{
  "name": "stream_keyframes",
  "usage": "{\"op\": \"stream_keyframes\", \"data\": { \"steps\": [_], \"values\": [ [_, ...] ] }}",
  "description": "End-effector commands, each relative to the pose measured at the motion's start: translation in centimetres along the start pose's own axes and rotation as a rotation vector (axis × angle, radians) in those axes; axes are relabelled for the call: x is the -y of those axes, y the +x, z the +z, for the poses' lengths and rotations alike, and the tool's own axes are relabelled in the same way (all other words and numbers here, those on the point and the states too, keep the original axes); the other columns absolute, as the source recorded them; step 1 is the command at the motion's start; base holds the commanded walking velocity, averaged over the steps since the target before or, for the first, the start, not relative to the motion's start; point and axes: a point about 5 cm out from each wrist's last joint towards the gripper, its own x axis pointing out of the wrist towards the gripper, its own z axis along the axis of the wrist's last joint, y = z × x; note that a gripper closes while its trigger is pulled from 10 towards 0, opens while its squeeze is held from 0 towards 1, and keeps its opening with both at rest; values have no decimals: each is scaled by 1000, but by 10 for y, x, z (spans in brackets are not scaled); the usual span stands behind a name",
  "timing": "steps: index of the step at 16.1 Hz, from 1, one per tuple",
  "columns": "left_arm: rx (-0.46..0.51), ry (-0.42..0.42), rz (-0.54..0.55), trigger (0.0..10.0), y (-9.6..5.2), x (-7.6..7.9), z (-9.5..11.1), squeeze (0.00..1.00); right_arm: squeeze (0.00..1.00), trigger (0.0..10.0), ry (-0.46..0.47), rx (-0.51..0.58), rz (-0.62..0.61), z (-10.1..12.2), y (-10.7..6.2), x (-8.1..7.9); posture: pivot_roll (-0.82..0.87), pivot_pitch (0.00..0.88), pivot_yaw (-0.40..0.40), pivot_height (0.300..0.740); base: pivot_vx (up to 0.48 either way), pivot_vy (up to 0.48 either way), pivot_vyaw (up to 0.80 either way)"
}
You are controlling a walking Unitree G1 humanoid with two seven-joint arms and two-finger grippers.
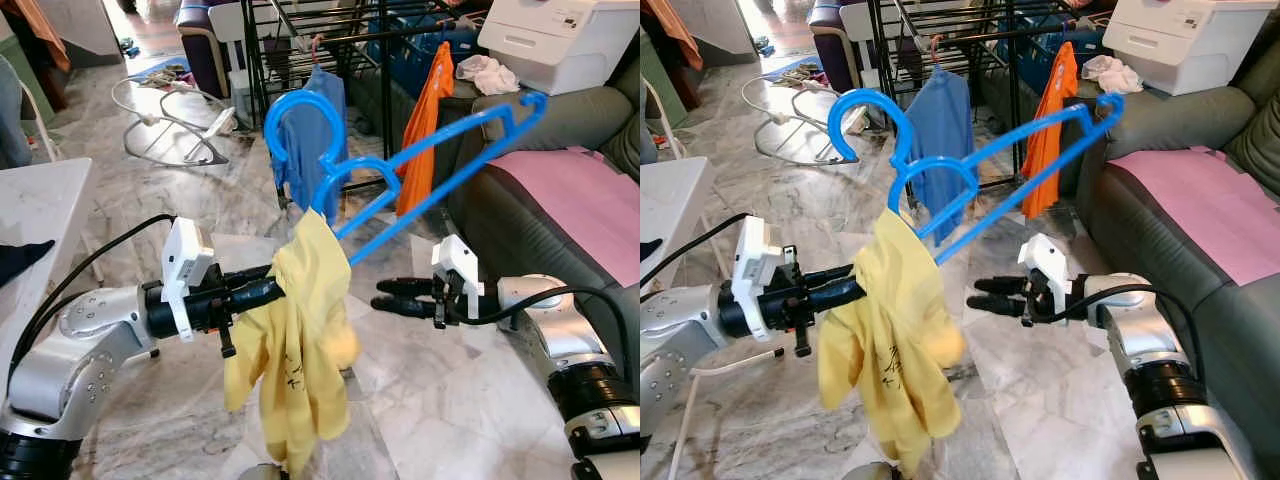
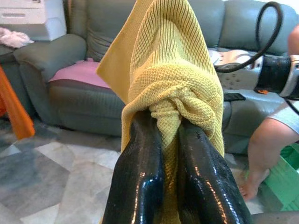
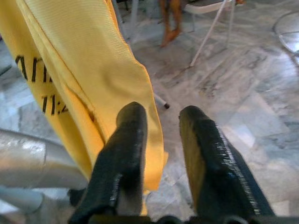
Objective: Hang hanger
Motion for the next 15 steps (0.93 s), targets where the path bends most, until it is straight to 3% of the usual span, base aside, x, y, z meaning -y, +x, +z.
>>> {"op": "stream_keyframes", "data": {
  "steps": [1, 6, 12, 13, 14, 15],
  "values": [
    [26, 51, -62, 0, 4, 5, 15, 0, 1000, 10000, -33, -13, 30, 8, -1, 2, 8, 32, 29, 740, 0, 0, 0],
    [68, 72, -138, 0, 13, 13, 28, 0, 1000, 10000, -43, -14, 163, 15, -5, 0, 10, 33, 34, 740, 0, 0, 0],
    [52, 50, -246, 0, 19, 26, 35, 0, 1000, 10000, -140, -36, 141, 23, -6, 8, 14, 34, 40, 740, 0, 0, 0],
    [56, 52, -246, 0, 19, 26, 36, 0, 761, 10000, -132, -32, 166, 24, -5, 7, 14, 34, 40, 740, 0, 0, 0],
    [58, 51, -247, 0, 20, 26, 37, 0, 137, 10000, -126, -27, 197, 24, -3, 5, 14, 34, 41, 740, 0, 0, 0],
    [60, 51, -250, 0, 21, 26, 38, 0, 0, 10000, -118, -22, 237, 24, 0, 2, 14, 34, 41, 740, 0, 0, 0]
  ]
}}
